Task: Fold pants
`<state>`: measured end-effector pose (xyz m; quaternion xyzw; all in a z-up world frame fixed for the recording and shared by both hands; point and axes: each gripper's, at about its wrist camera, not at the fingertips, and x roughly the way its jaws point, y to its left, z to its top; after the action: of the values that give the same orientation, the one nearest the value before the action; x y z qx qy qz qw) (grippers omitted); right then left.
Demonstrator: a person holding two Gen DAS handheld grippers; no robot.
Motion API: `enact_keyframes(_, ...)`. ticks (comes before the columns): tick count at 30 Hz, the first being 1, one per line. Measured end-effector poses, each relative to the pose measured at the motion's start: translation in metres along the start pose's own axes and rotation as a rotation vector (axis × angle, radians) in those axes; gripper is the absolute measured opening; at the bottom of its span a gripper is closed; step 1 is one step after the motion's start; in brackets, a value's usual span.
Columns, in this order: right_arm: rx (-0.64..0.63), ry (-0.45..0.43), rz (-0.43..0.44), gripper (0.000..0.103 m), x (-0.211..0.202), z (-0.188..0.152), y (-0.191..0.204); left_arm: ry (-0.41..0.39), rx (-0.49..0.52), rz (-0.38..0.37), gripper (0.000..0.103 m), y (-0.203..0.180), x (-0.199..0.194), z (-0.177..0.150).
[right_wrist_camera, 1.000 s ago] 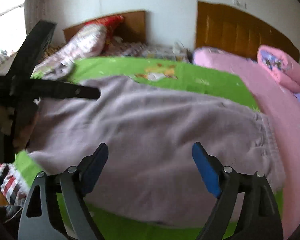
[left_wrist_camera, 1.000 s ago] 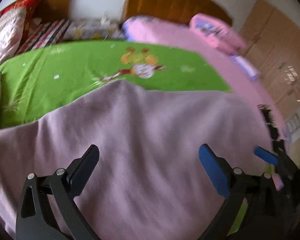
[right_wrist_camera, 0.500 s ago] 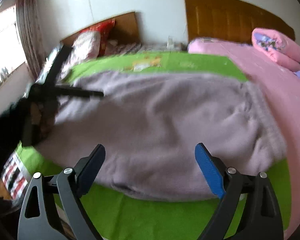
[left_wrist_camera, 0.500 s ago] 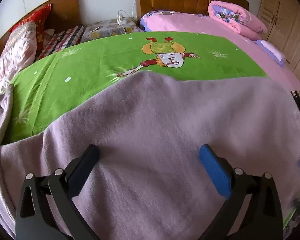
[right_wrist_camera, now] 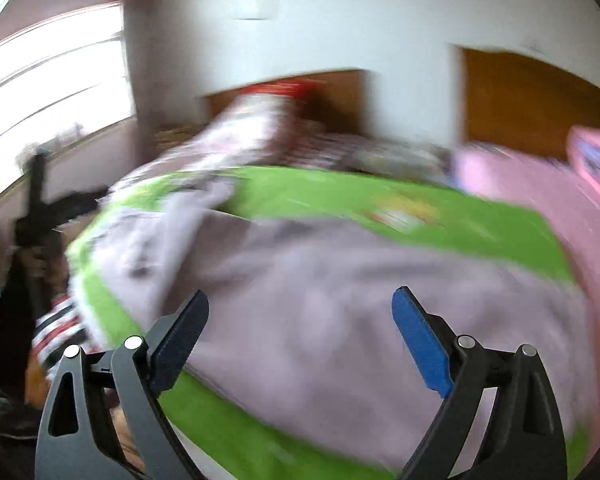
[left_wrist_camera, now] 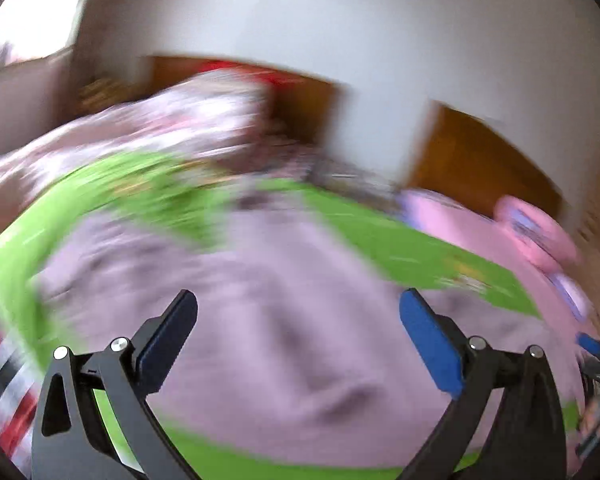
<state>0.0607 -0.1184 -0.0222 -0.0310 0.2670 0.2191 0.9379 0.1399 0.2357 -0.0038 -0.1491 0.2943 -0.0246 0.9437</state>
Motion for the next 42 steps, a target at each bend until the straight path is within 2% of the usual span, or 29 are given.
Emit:
enact_keyframes(2,-0.105,0.014,0.109,0.09,0.041,0.034,0.034,0.005,-0.147,0.034,0.101,0.055,-0.001,-0.001)
enact_keyframes(4,-0.207,0.065,0.203,0.09,0.095,0.072,0.068,0.017,-0.243,0.088,0.101,0.095,-0.001,-0.007)
enact_keyframes(6,-0.249,0.147,0.311,0.09,0.153,0.105,0.093,0.025,-0.295,0.104,0.1,0.117,0.001,-0.015)
enact_keyframes(8,-0.281,0.219,0.41,0.09,0.208,0.135,0.118,0.04,-0.357,0.089,0.097,0.14,0.006,-0.022)
enact_keyframes(13,-0.333,0.373,0.57,0.082,0.312,0.17,0.174,0.048,-0.459,0.076,0.093,0.174,0.025,-0.02)
enact_keyframes(14,-0.345,0.393,0.594,0.075,0.331,0.173,0.187,0.051,-0.473,0.079,0.09,0.179,0.031,-0.018)
enact_keyframes(15,-0.352,0.426,0.628,0.069,0.355,0.174,0.203,0.056,-0.485,0.078,0.088,0.184,0.037,-0.016)
enact_keyframes(17,-0.368,0.476,0.659,0.068,0.39,0.175,0.225,0.072,-0.514,0.067,0.081,0.194,0.047,-0.012)
enact_keyframes(19,-0.394,0.528,0.699,0.065,0.426,0.175,0.249,0.073,-0.523,0.079,0.081,0.201,0.055,-0.008)
enact_keyframes(21,-0.423,0.573,0.732,0.056,0.451,0.168,0.273,0.078,-0.531,0.085,0.081,0.205,0.06,-0.006)
enact_keyframes(25,-0.465,0.634,0.789,0.046,0.475,0.161,0.295,0.067,-0.567,0.081,0.079,0.215,0.065,-0.006)
enact_keyframes(27,-0.486,0.649,0.822,0.035,0.479,0.156,0.299,0.065,-0.574,0.082,0.076,0.217,0.067,-0.005)
enact_keyframes(29,-0.499,0.651,0.823,0.033,0.48,0.152,0.302,0.081,-0.575,0.104,0.066,0.217,0.071,-0.005)
enact_keyframes(30,-0.489,0.652,0.829,0.029,0.482,0.152,0.301,0.082,-0.573,0.112,0.064,0.217,0.074,-0.004)
enact_keyframes(31,-0.488,0.646,0.828,0.025,0.482,0.152,0.3,0.075,-0.571,0.121,0.056,0.217,0.075,-0.003)
enact_keyframes(32,-0.489,0.639,0.822,0.022,0.484,0.153,0.301,0.071,-0.573,0.13,0.037,0.218,0.075,-0.003)
enact_keyframes(33,-0.493,0.627,0.811,0.018,0.482,0.154,0.302,0.063,-0.581,0.118,0.031,0.219,0.074,-0.002)
enact_keyframes(34,-0.511,0.611,0.8,0.016,0.477,0.156,0.305,0.04,-0.597,0.104,0.009,0.22,0.069,-0.001)
enact_keyframes(39,-0.588,0.47,0.799,0.013,0.443,0.185,0.325,-0.075,-0.517,0.159,0.009,0.208,0.033,0.019)
enact_keyframes(42,-0.609,0.503,0.784,0.013,0.456,0.18,0.338,-0.057,-0.525,0.205,0.006,0.218,0.035,0.02)
